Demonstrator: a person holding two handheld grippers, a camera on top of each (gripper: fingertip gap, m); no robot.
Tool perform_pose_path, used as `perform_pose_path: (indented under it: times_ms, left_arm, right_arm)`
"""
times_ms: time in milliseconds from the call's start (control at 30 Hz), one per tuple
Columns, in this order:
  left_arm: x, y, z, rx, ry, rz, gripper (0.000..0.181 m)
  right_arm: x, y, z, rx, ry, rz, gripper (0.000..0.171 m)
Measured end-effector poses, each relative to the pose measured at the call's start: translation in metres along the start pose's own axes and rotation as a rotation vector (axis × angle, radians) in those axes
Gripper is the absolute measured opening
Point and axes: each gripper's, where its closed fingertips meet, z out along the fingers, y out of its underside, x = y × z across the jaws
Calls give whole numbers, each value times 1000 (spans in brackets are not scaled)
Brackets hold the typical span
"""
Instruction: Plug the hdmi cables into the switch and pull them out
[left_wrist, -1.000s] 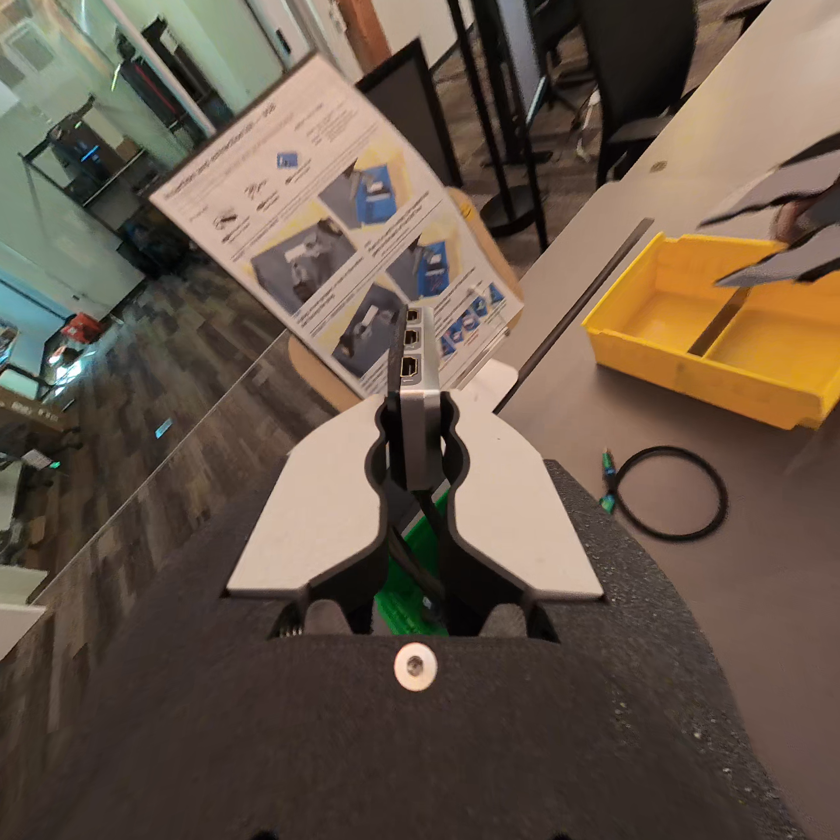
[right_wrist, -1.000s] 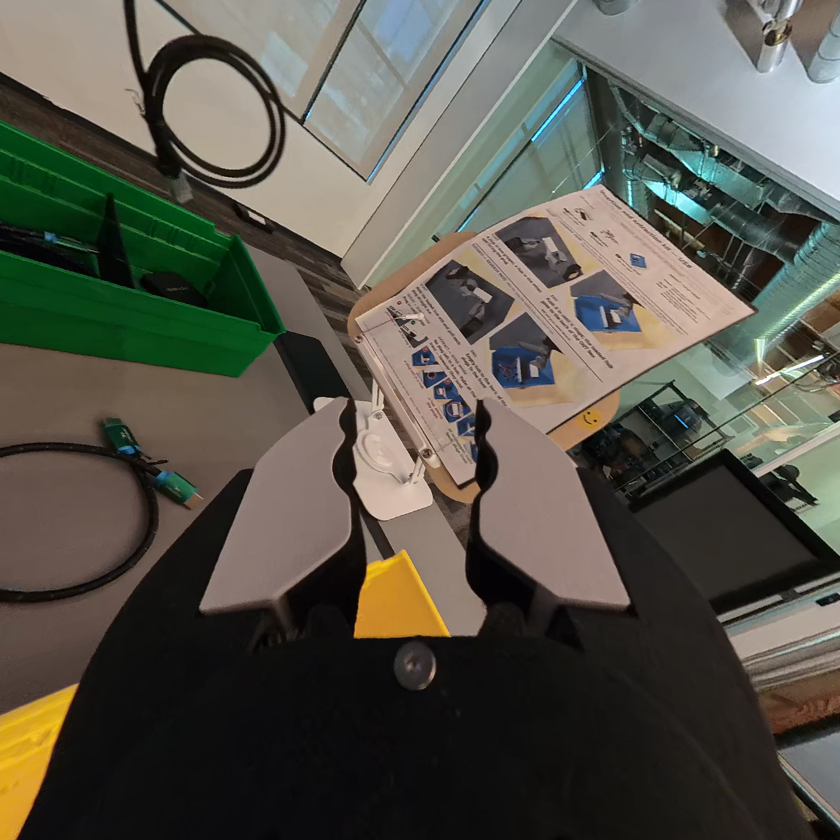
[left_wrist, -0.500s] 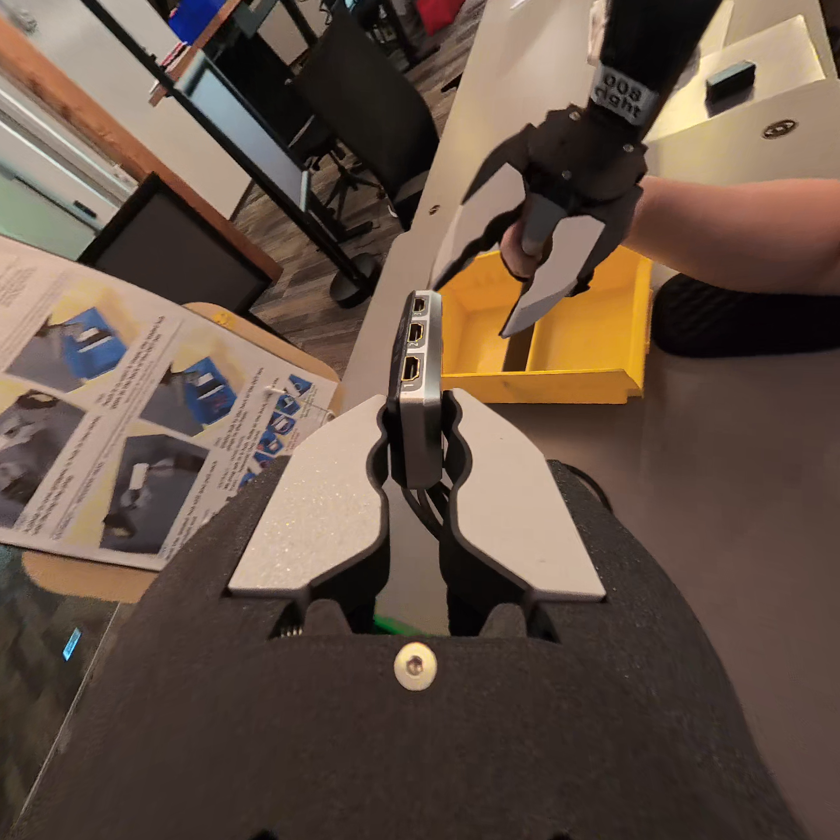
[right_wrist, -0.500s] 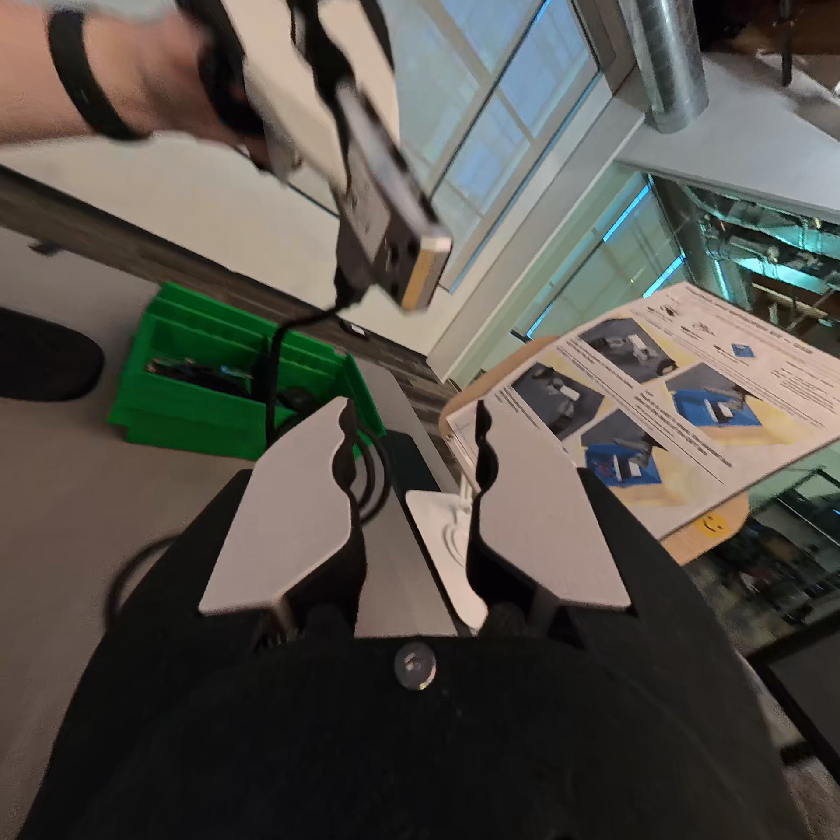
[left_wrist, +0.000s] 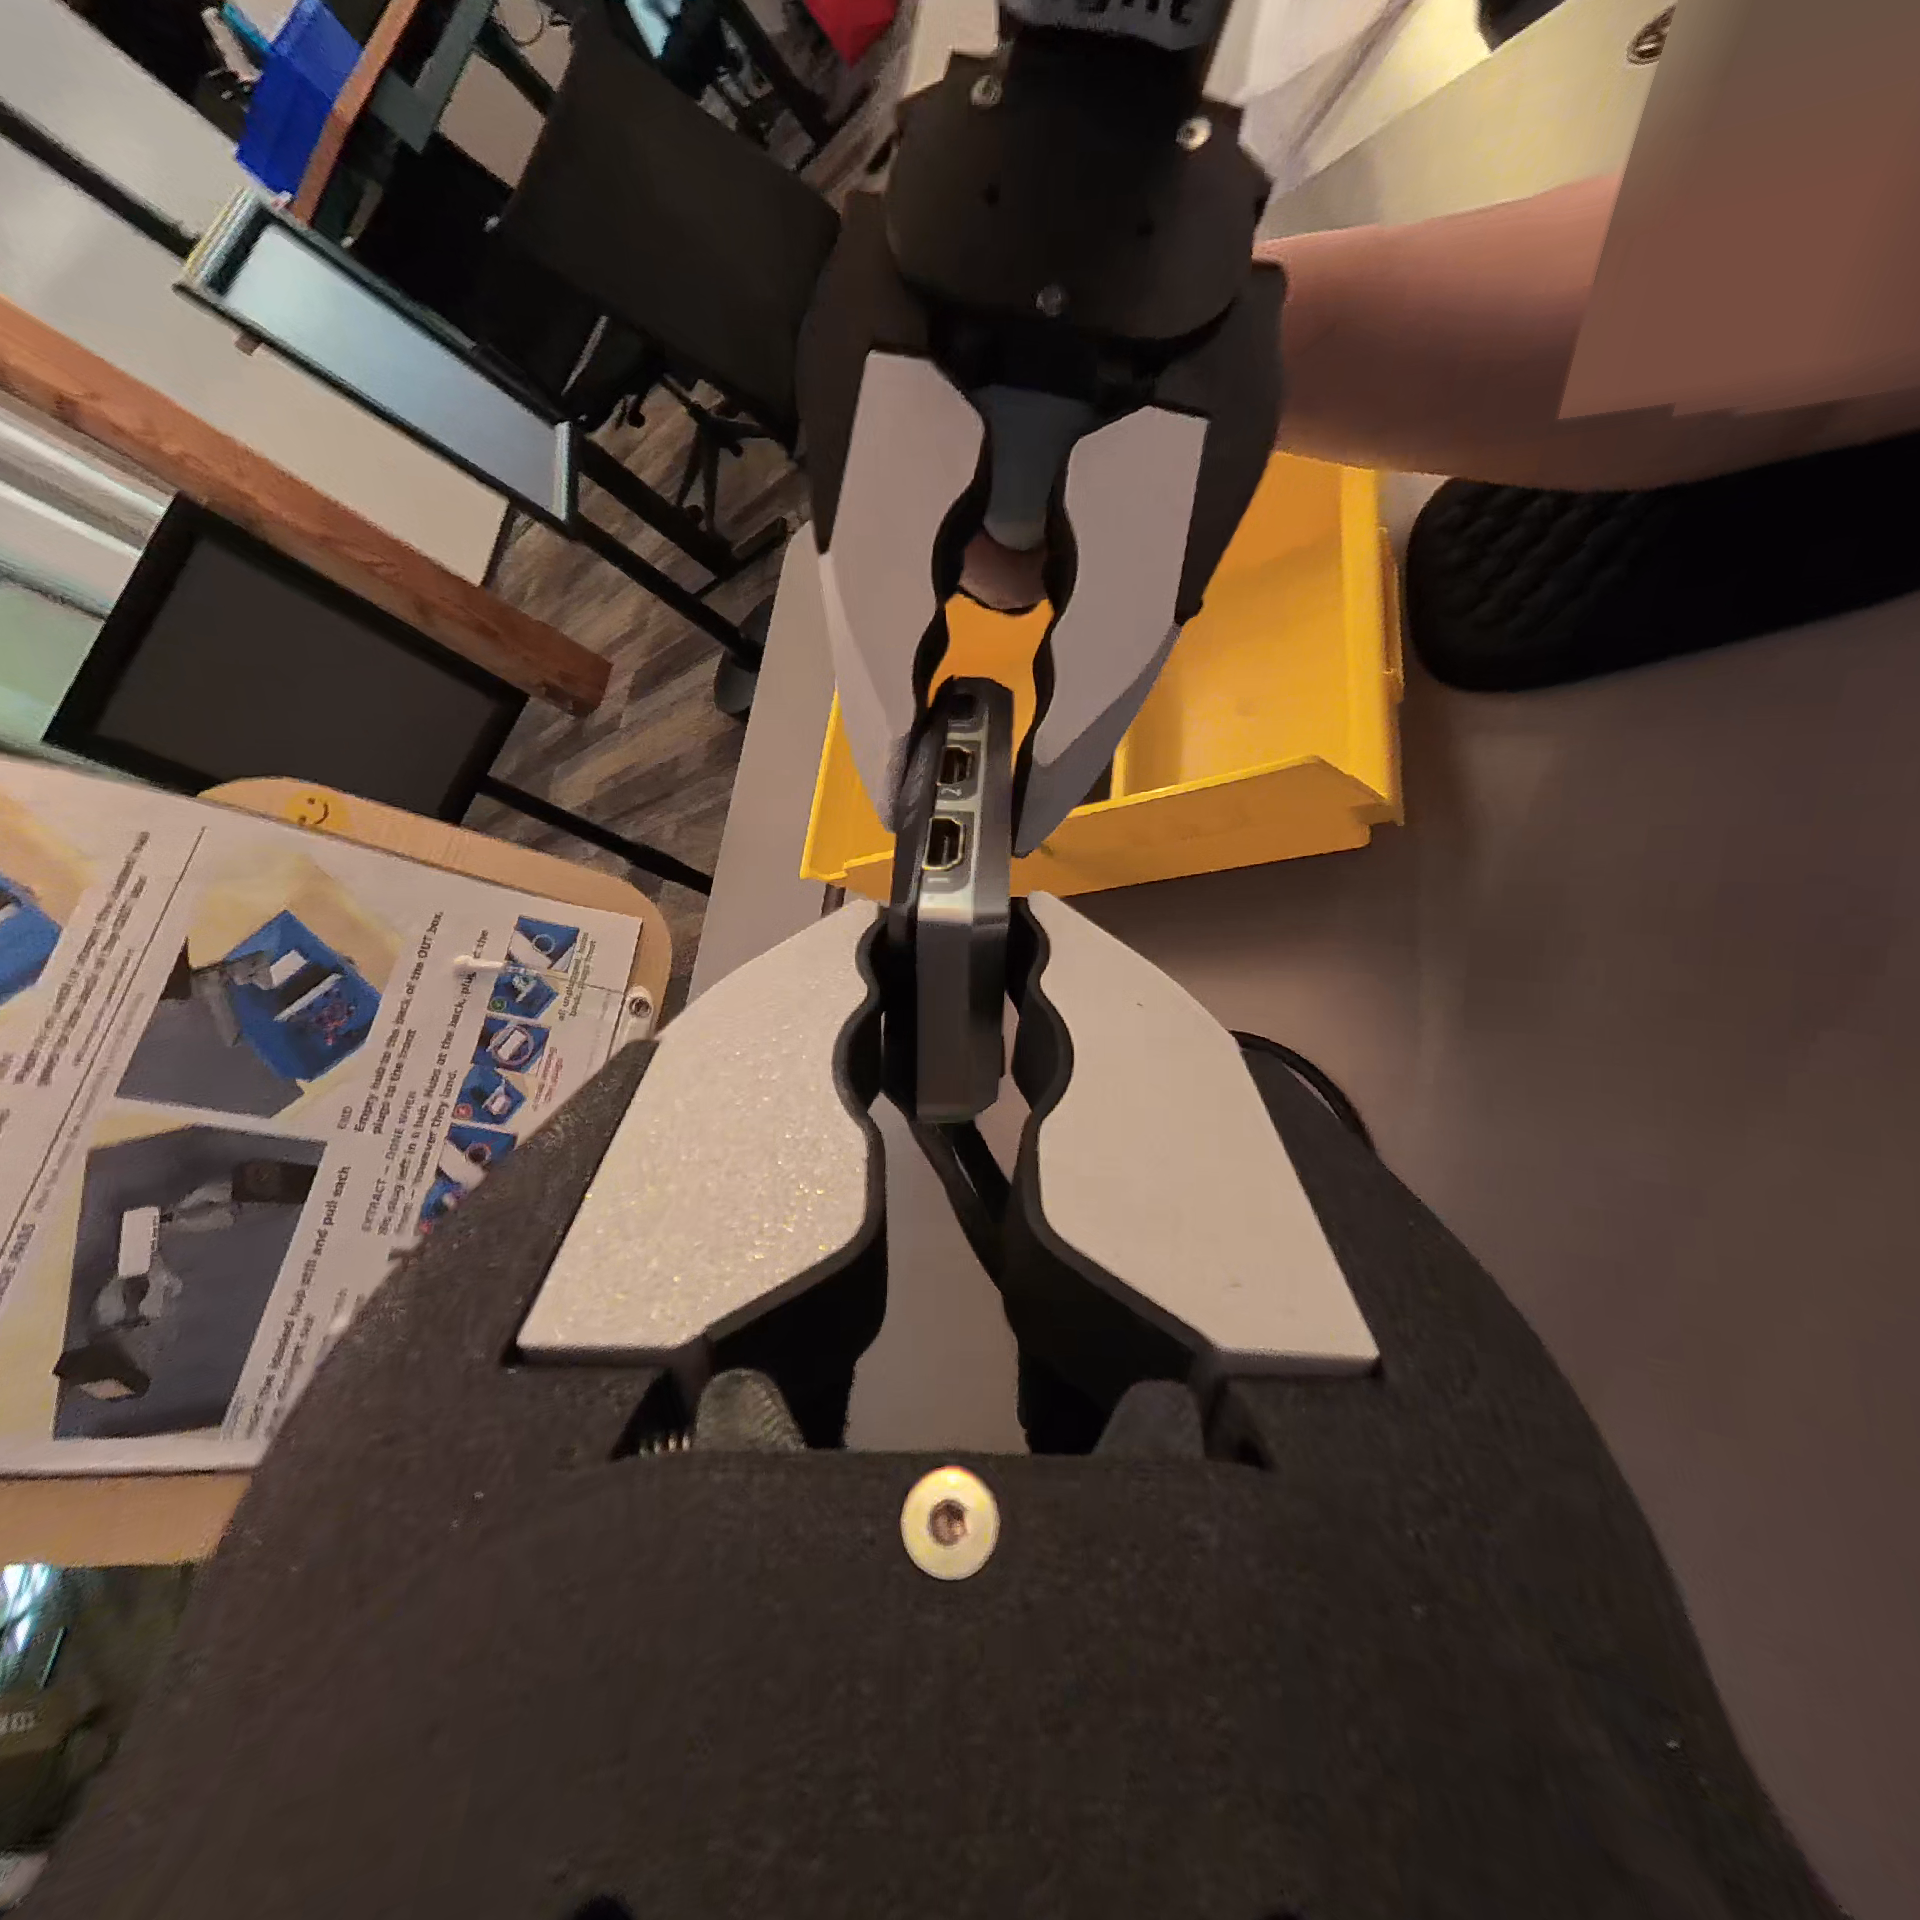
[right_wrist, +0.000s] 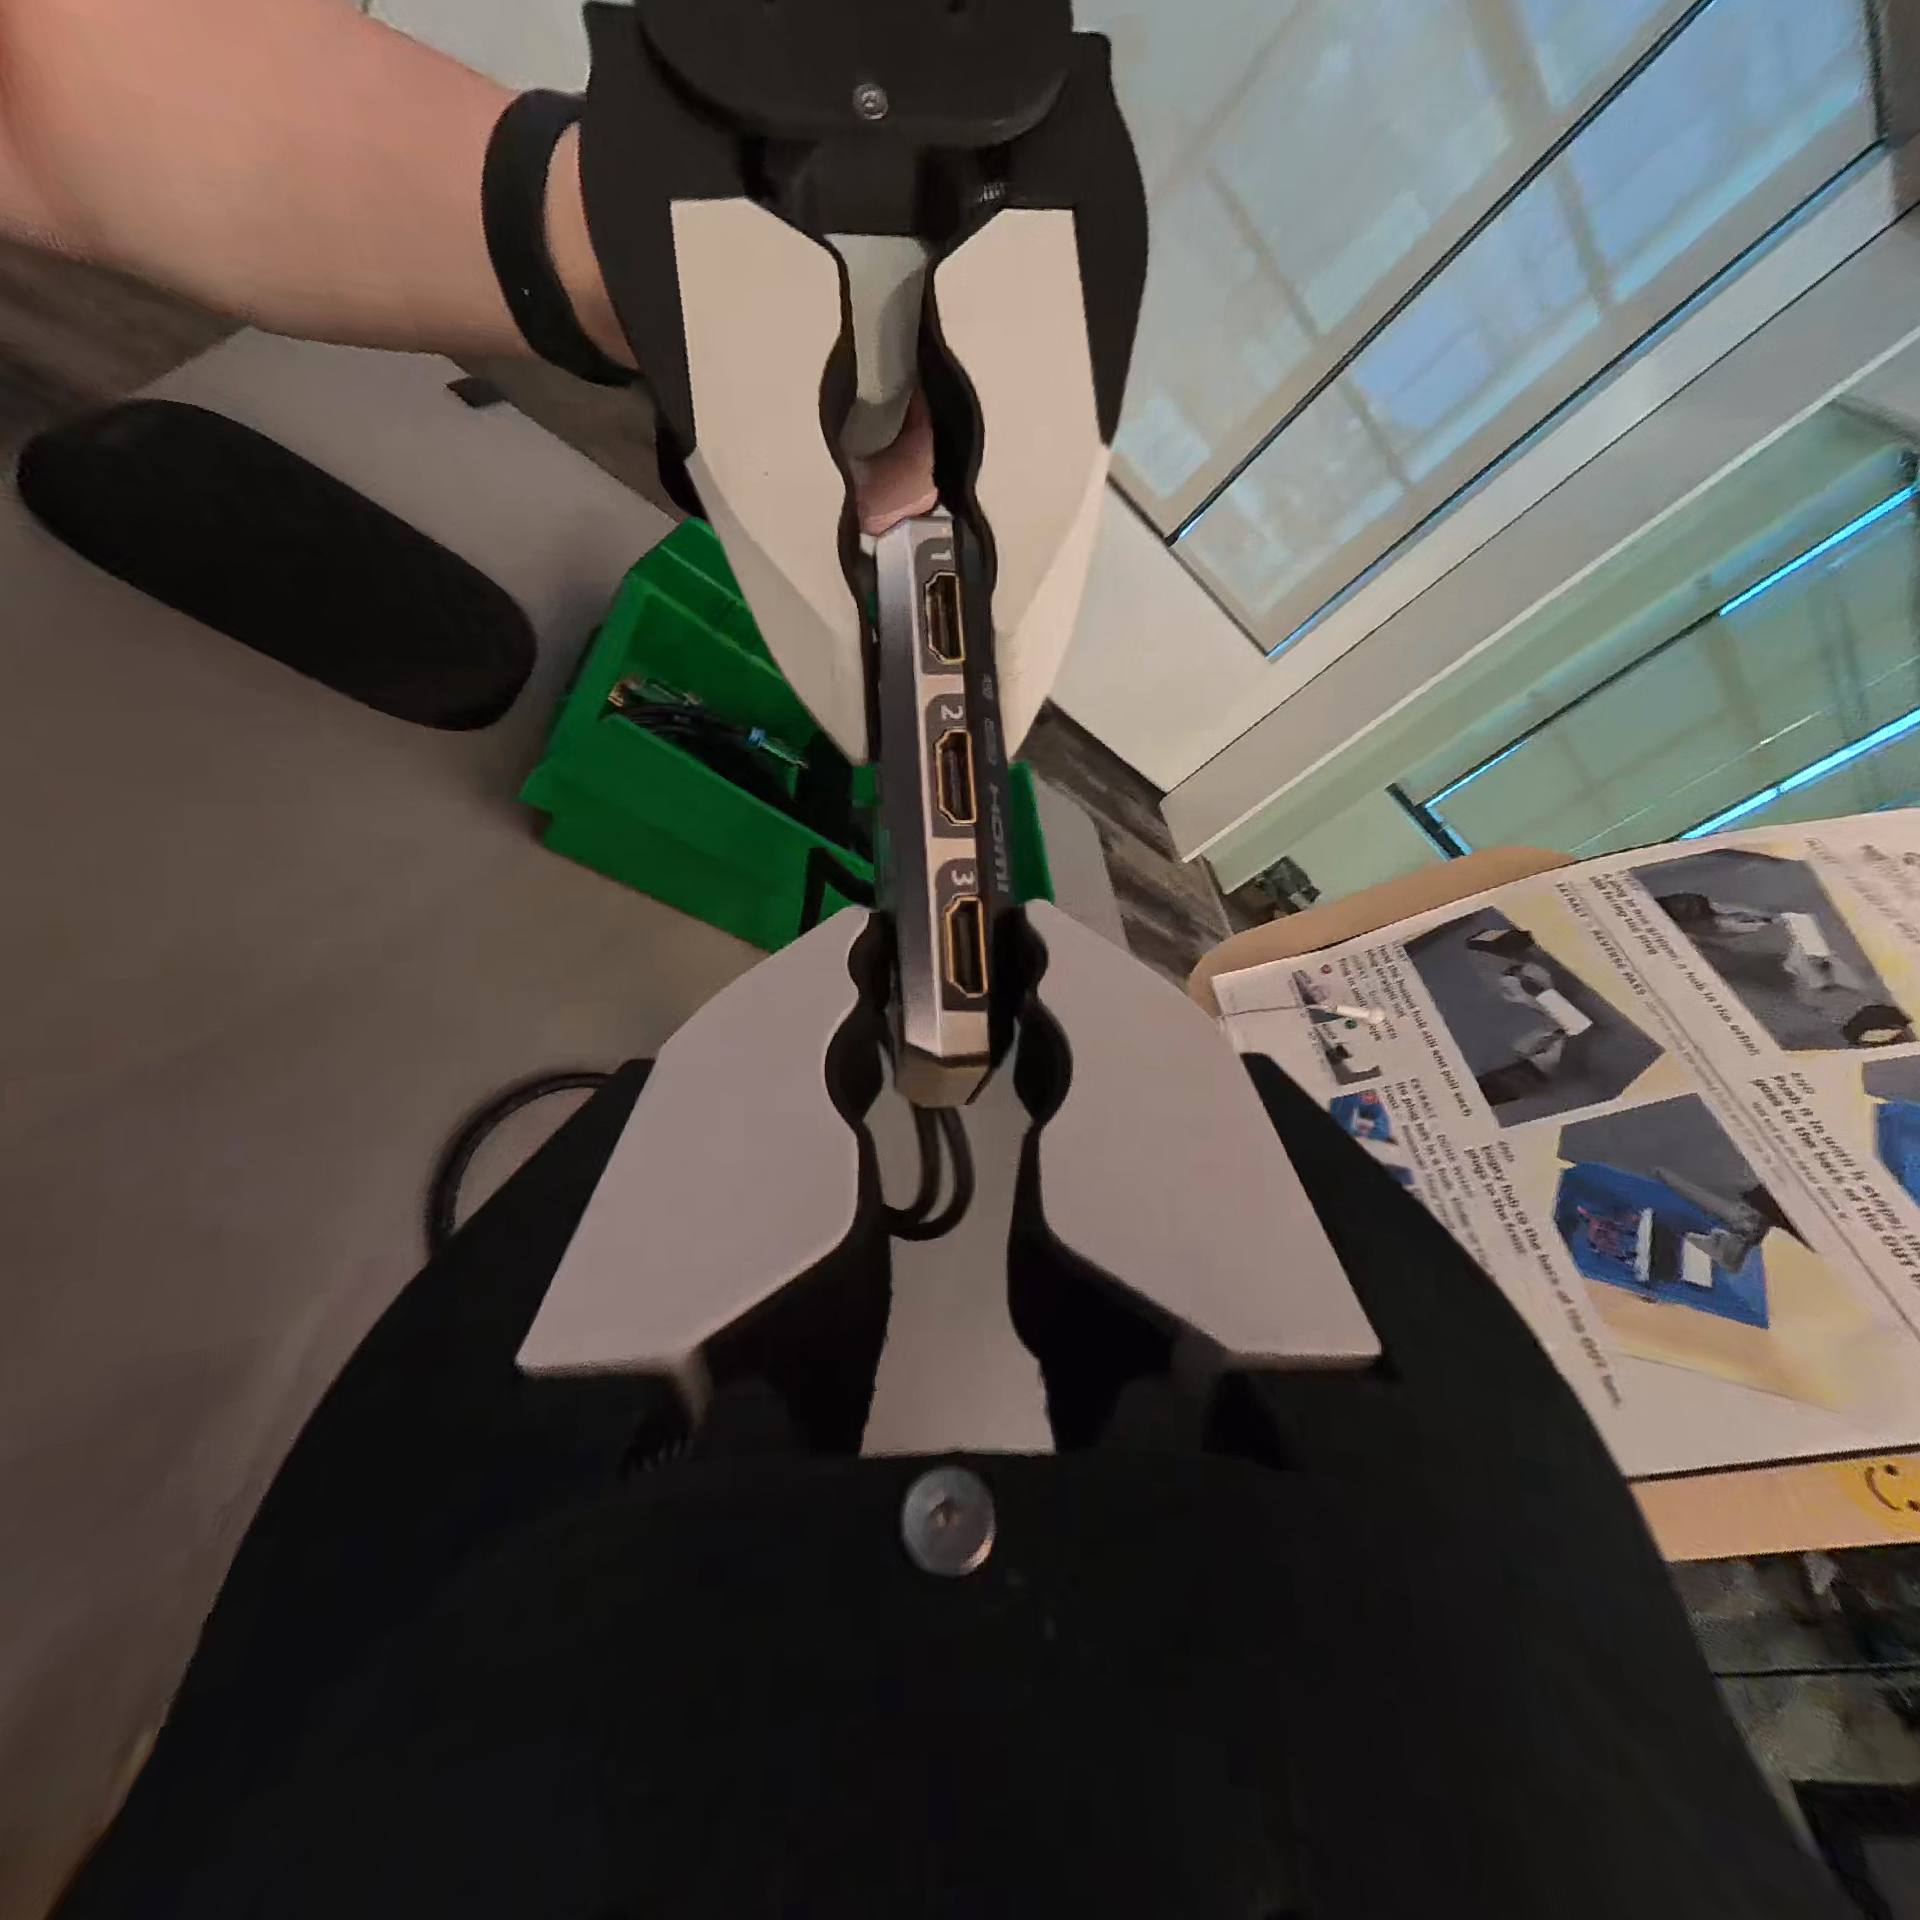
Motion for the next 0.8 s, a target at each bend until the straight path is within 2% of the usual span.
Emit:
perform_pose_path:
  times_ms: [100, 167, 200, 233, 267, 367, 433, 467, 700, 800]
  left_arm:
    - [1, 8, 7, 15, -41, -31, 31]
    - [4, 18, 17, -12, -55, -49, 56]
    - [7, 23, 24, -24, -58, -52, 77]
    - [13, 29, 31, -33, -49, -38, 86]
    - [17, 33, 37, -26, -46, -15, 82]
    - [25, 40, 45, 30, -85, 34, 53]
    - [28, 44, 50, 46, -106, 58, 51]
    - [27, 42, 49, 68, -128, 77, 38]
    - [20, 34, 49, 74, -98, 70, 37]
    - [16, 32, 48, 97, -88, 51, 37]
  right_arm:
    - [-8, 3, 7, -11, -24, -52, 21]
    - [-17, 6, 14, -21, -42, -118, 21]
    - [-22, 7, 17, -24, -56, -141, 21]
    - [-26, 11, 20, -35, -70, -169, 21]
    - [-28, 14, 21, -44, -77, -194, 21]
    - [-31, 18, 20, -25, -103, -196, 21]
    - [-32, 14, 18, 3, -118, -191, 21]
    - [-35, 15, 18, 5, -132, -195, 21]
    - [-25, 12, 12, 79, -71, -178, 23]
    - [-18, 12, 5, 46, -47, -171, 24]
